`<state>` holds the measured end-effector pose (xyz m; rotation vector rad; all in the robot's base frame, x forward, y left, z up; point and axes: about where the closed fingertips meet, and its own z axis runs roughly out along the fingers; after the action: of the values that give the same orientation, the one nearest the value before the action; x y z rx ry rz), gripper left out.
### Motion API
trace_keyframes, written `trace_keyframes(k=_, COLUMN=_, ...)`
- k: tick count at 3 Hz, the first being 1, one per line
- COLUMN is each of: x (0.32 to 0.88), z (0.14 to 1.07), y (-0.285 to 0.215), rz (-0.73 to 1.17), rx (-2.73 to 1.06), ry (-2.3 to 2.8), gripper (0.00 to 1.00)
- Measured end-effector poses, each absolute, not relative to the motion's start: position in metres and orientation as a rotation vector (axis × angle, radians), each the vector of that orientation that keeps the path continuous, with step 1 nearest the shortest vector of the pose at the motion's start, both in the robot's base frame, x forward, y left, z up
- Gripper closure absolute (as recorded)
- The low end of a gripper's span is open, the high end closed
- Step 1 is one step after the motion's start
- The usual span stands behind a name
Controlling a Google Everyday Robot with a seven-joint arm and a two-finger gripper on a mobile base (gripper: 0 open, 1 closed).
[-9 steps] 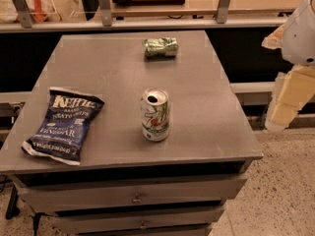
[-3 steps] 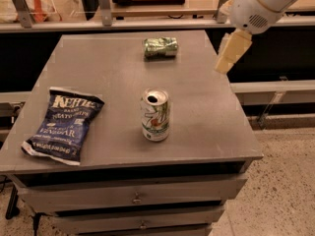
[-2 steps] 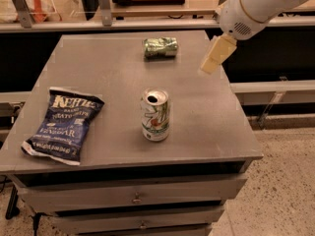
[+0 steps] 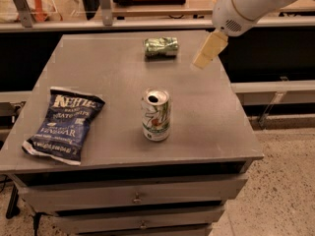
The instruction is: Pick green can
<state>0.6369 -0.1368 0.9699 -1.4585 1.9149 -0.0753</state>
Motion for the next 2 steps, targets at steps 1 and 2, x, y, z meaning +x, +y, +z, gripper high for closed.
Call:
trace_keyframes(k=1, x=0.660, z=0.966, y=-0.119, rz=-0.069, rx=-1.500, ry=1.865, gripper=0.00)
trace_keyframes(k=2, x=0.683, z=0.961, y=-0.106, rz=-0.060, rx=-1.513, ry=1.831, gripper=0.00)
